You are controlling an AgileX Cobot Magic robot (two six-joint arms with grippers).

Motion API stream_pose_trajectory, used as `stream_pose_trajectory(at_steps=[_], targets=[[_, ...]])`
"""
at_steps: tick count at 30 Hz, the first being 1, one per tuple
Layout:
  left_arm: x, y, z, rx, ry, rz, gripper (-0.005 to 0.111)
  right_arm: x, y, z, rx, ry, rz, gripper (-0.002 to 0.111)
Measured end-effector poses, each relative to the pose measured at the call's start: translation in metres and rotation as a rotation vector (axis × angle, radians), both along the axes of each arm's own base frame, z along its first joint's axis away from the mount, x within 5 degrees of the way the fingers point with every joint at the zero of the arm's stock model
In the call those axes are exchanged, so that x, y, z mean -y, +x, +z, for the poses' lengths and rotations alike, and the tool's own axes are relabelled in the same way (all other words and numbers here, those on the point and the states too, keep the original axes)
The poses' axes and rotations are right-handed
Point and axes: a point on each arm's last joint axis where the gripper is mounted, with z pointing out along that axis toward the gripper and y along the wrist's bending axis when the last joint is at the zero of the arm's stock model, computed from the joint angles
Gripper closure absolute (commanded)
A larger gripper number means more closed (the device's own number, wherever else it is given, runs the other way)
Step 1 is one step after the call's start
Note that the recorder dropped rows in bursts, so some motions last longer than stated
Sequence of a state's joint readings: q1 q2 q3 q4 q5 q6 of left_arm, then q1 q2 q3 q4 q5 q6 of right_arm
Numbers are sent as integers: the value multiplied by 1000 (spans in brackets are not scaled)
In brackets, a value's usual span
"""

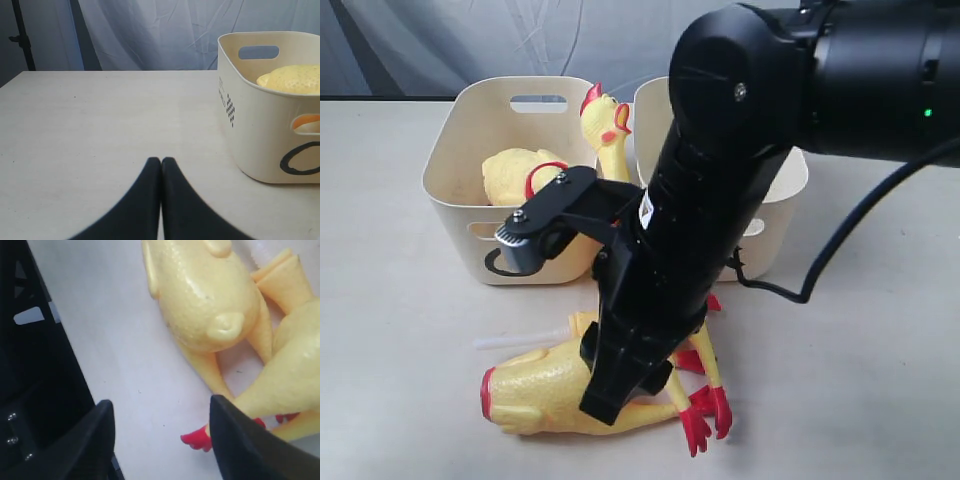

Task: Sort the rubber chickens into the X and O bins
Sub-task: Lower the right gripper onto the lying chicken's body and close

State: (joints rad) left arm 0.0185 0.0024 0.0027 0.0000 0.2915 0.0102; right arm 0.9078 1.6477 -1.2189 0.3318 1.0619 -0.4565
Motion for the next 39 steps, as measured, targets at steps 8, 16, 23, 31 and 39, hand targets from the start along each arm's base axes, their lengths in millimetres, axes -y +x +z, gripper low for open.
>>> stream_pose_trajectory(at_steps=[8, 16, 23, 31, 39], targets=[[0, 0, 0, 0, 0, 0, 107, -12, 0, -12, 43, 28, 124, 54], [0, 0, 0, 0, 0, 0, 107, -32, 4, -44, 92, 15, 174, 46], [0, 0, 0, 0, 0, 0, 107, -38, 13, -60, 152, 6, 180, 46], [0, 0, 0, 0, 0, 0, 107, -42, 21, -69, 218, 8, 174, 46], [0, 0, 0, 0, 0, 0, 107, -44, 22, -81, 176, -37, 167, 48]])
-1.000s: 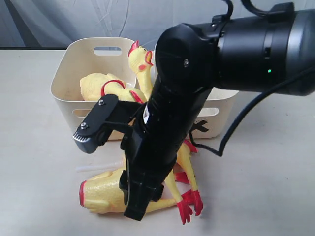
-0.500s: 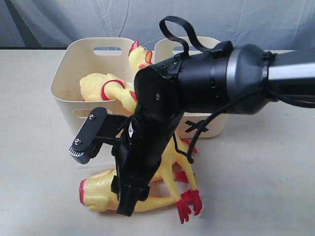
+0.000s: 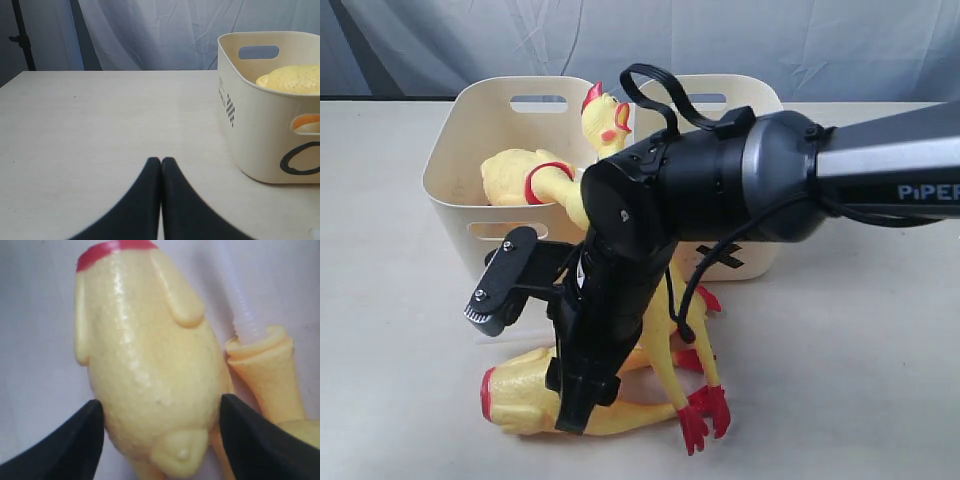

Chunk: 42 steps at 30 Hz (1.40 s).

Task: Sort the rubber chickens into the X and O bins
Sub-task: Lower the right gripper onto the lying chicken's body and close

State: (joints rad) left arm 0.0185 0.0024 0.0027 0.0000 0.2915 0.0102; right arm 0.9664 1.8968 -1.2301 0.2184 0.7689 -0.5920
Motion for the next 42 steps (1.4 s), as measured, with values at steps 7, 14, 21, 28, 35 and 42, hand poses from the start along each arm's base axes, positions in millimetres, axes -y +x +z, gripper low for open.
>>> stream_pose_trajectory(at_steps=[7, 14, 21, 28, 35, 42], targets=[[0, 0, 0, 0, 0, 0, 107, -1, -1, -5, -39, -19, -12, 88], [0, 0, 0, 0, 0, 0, 107, 5, -10, -1, -122, -65, -12, 89], [0, 0, 0, 0, 0, 0, 107, 14, -23, 41, -151, 7, -17, 88], [0, 0, 0, 0, 0, 0, 107, 30, -36, 90, -99, 104, 0, 88], [0, 0, 0, 0, 0, 0, 107, 44, -47, 124, -55, 194, 4, 88], [0, 0, 0, 0, 0, 0, 107, 53, -63, 155, -86, 327, -11, 88]])
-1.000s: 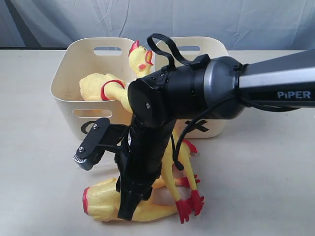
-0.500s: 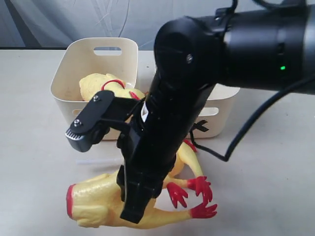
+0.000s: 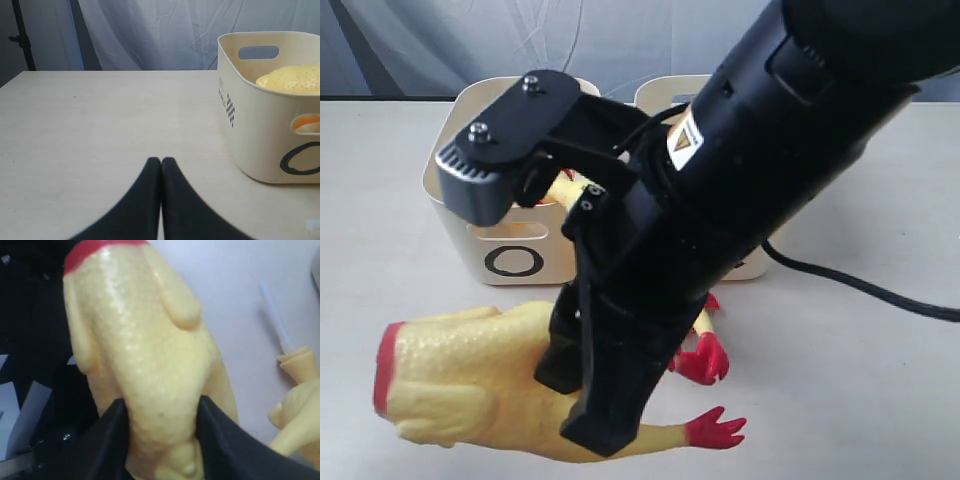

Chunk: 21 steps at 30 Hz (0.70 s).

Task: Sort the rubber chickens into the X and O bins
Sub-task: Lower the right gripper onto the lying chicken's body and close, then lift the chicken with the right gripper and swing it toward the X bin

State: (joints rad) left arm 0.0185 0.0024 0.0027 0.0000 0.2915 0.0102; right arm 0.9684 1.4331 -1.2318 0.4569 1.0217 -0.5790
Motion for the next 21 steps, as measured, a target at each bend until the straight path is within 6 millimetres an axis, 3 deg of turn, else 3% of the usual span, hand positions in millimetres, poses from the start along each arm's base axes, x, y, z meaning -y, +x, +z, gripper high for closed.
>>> stream_pose_trajectory(at_steps=[9, 21], targets=[[0, 0, 0, 0, 0, 0, 107, 13, -8, 18, 8, 35, -32, 88], [0, 0, 0, 0, 0, 0, 107, 32, -6, 41, 178, 94, -135, 88]])
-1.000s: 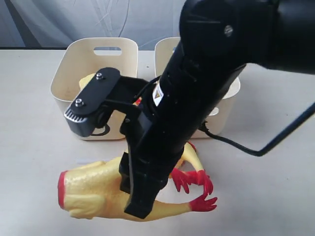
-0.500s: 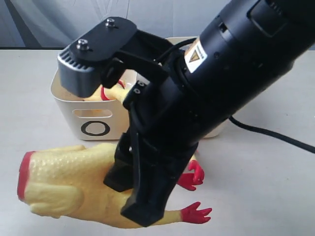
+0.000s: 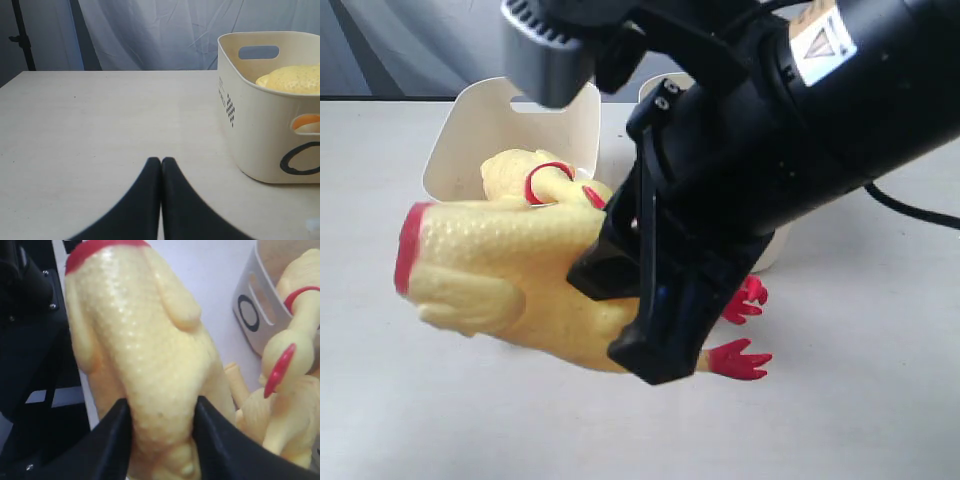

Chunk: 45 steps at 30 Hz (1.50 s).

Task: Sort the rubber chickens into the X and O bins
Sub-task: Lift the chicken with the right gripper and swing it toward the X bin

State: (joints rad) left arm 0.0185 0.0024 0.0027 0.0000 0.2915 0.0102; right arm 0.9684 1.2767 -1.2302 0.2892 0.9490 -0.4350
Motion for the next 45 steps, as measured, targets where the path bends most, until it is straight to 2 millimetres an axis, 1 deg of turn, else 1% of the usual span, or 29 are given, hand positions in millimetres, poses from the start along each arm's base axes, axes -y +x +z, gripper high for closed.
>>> stream_pose_trajectory(at_steps=[3, 11, 16, 20, 23, 27, 33, 36, 40, 45], targets=[[0, 0, 0, 0, 0, 0, 107, -1, 1, 2, 8, 30, -20, 88], [0, 0, 0, 0, 0, 0, 107, -7, -1, 8, -46, 130, -39, 88], [0, 0, 0, 0, 0, 0, 107, -15, 0, 3, -106, 145, -44, 88], [0, 0, 0, 0, 0, 0, 107, -25, 3, -7, -171, 141, -50, 88], [0, 0, 0, 0, 0, 0, 107, -29, 5, -11, -177, 134, -45, 88], [0, 0, 0, 0, 0, 0, 107, -31, 8, -8, -147, 175, -55, 88], [0, 0, 0, 0, 0, 0, 107, -34, 4, -2, -177, 242, -31, 88], [0, 0, 0, 0, 0, 0, 107, -33, 3, -4, -194, 222, -31, 88], [0, 0, 0, 0, 0, 0, 107, -33, 5, -15, -213, 132, -37, 88], [0, 0, 0, 0, 0, 0, 107, -36, 7, -23, -255, 92, -57, 88]])
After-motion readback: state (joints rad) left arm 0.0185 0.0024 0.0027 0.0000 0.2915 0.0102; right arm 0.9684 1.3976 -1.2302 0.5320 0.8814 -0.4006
